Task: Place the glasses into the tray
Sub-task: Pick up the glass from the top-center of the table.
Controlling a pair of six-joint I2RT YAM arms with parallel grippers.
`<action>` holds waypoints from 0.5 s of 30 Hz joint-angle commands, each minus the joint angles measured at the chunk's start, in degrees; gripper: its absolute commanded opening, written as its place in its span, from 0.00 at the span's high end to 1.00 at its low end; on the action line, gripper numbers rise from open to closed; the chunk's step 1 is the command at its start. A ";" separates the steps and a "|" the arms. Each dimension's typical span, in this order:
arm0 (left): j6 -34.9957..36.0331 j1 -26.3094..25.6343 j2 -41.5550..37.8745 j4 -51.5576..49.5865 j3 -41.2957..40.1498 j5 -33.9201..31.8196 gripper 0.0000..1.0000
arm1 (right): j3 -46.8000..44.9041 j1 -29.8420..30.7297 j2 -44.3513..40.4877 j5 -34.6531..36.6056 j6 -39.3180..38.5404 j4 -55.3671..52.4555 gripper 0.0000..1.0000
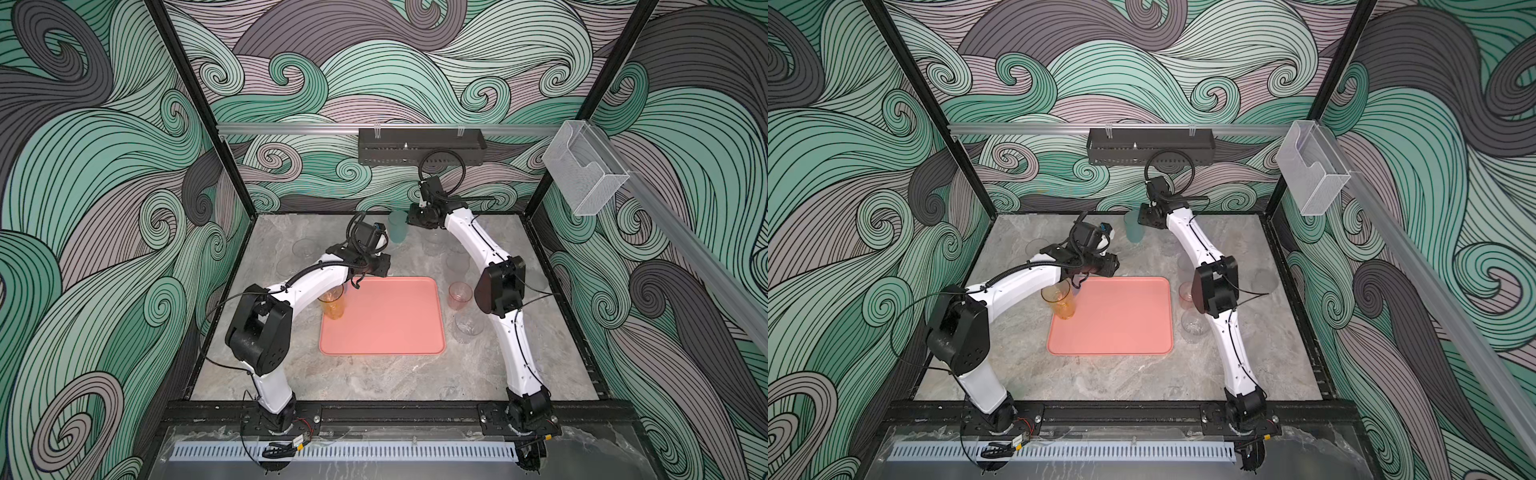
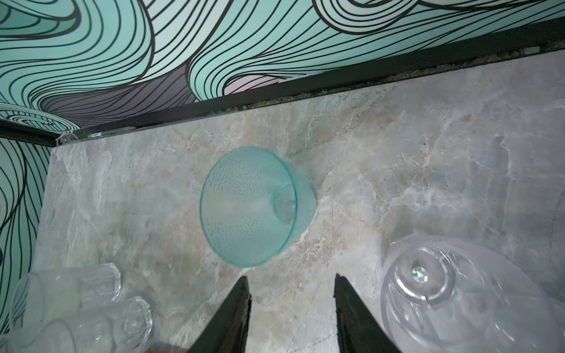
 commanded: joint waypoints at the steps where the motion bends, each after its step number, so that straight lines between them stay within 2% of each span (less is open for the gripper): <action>1: 0.73 -0.55 1.11 -0.75 1.86 0.14 0.49 | 4.68 -0.39 3.17 -0.69 0.33 -3.02 0.54; 10: 0.73 -0.73 2.28 -0.87 2.20 0.33 0.49 | 5.81 -0.29 6.72 -1.43 0.78 0.44 0.55; 15: 0.90 -0.73 2.21 -0.94 2.20 0.28 0.49 | 5.20 -0.28 6.83 -0.78 0.69 1.14 0.61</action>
